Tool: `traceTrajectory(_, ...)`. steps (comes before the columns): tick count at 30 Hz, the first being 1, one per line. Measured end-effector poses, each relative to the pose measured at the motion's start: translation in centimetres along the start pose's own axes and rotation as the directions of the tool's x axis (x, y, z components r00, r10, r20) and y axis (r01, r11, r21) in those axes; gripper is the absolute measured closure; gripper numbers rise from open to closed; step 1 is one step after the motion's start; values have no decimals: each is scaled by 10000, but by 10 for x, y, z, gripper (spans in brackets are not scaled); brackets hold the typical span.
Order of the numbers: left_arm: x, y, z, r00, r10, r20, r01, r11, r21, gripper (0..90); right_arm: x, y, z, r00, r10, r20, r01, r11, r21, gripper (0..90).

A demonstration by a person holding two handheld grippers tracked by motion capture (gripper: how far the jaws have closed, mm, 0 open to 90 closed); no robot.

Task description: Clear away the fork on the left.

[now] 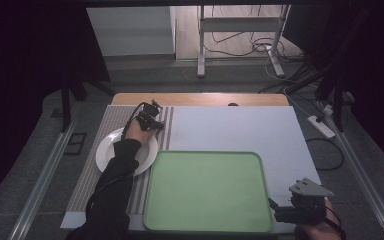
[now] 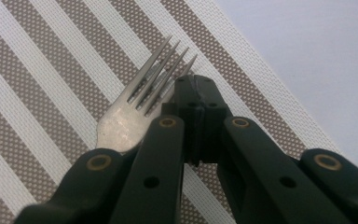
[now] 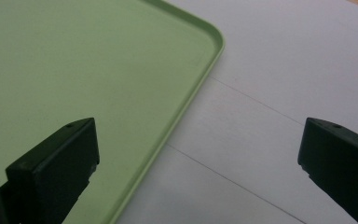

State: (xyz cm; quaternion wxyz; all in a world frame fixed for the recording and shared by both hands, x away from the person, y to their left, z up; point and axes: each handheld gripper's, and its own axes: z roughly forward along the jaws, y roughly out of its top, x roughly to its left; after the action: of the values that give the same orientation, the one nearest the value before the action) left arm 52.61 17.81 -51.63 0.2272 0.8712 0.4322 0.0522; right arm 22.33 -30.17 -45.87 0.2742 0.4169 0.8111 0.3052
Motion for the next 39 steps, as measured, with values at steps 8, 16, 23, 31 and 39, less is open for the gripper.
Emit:
traceTrajectory(8, 15, 8, 4, 9993, -278, 244, 282, 9995, -144, 892, 0, 0, 0, 10000, -38, -27, 38, 10000, -3, 0)
traceTrajectory(16, 21, 3, -9, 9989, -122, 462, 138, 9993, -335, 810, 0, 0, 0, 10000, -34, -33, 34, 10000, 12, 0)
traceTrajectory(23, 32, -5, -22, 10000, -4, -29, 2, 9978, -661, 403, 1, 0, 0, 10000, -84, -37, 84, 10000, 35, 0)
traceTrajectory(31, 48, -14, -24, 9999, -58, -139, 53, 9993, -381, 134, 1, 0, 0, 9999, -102, -37, 102, 9999, 48, 0)
traceTrajectory(39, 63, -19, -15, 9986, -181, -490, 203, 9989, 432, 0, 1, 0, 1, 9999, -143, -58, 143, 9999, 59, 0)
